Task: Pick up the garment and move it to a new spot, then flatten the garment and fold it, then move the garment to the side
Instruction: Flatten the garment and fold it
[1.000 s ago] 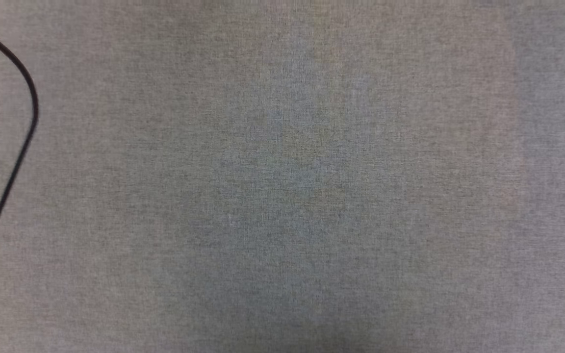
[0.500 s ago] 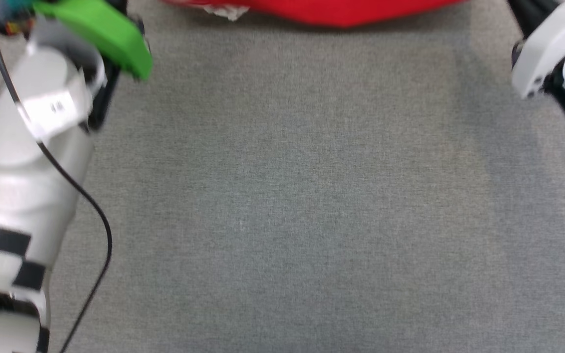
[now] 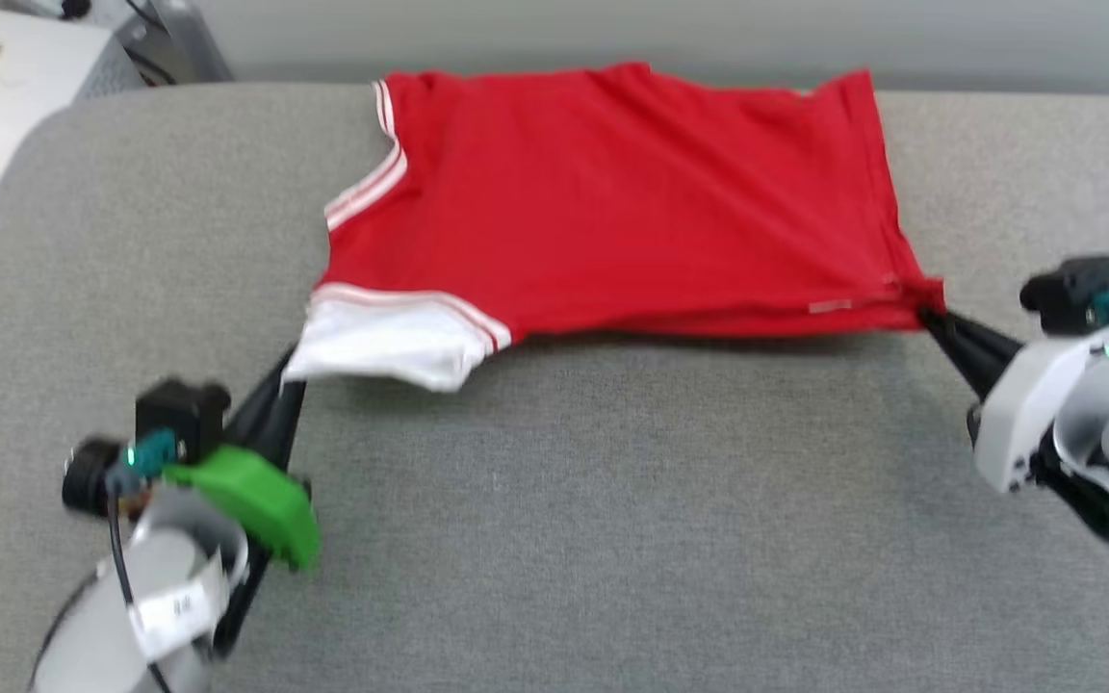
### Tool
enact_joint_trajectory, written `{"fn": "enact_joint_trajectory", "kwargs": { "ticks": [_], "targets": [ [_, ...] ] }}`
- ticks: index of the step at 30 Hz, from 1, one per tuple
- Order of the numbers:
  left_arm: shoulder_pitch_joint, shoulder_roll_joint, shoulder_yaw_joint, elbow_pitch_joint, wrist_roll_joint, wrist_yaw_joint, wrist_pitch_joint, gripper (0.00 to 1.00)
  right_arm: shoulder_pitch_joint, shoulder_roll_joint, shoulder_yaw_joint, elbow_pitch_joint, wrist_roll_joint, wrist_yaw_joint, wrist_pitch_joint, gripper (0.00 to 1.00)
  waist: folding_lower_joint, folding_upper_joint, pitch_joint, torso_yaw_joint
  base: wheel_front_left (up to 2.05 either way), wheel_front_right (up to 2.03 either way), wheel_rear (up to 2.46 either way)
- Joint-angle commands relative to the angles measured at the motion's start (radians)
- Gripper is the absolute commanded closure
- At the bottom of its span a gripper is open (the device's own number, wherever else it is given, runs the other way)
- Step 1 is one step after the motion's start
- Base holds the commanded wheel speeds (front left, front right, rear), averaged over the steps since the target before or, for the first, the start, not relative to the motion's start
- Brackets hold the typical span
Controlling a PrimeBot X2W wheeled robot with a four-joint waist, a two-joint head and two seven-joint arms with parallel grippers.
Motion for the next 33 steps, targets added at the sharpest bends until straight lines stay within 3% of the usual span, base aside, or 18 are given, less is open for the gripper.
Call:
{"fn": "enact_joint_trajectory", "kwargs": {
  "ticks": [1, 12, 20, 27, 33],
  "targets": [
    [0.063, 0.015, 0.001, -0.021, -0.016, 0.014, -0.006, 1.00, 0.044, -0.018, 0.003, -0.015, 0.014, -0.001, -0.013, 1.00, 0.0001, 0.0000, -0.092, -0.002, 0.00, 0.00, 0.00],
    [0.426, 0.041, -0.015, -0.219, -0.081, 0.116, 0.044, 1.00, 0.344, -0.099, -0.028, -0.125, 0.050, -0.001, -0.032, 1.00, 0.0001, 0.0000, -0.178, -0.007, 0.00, 0.00, 0.00],
    [0.597, 0.070, -0.037, -0.351, -0.127, 0.166, 0.121, 1.00, 0.552, -0.145, -0.120, -0.202, 0.066, -0.001, -0.022, 1.00, 0.0001, 0.0000, -0.201, -0.005, 0.00, 0.00, 0.00],
    [0.651, 0.077, -0.051, -0.403, -0.132, 0.183, 0.131, 1.00, 0.673, -0.158, -0.218, -0.269, 0.049, -0.001, 0.022, 1.00, 0.0001, 0.0000, -0.186, 0.002, 0.00, 0.00, 0.00],
    [0.559, 0.093, -0.063, -0.402, -0.077, 0.172, 0.137, 1.00, 0.681, -0.137, -0.321, -0.315, -0.006, -0.001, 0.073, 1.00, 0.0001, 0.0000, -0.163, 0.000, 0.00, 0.00, 0.00]
  ]
}}
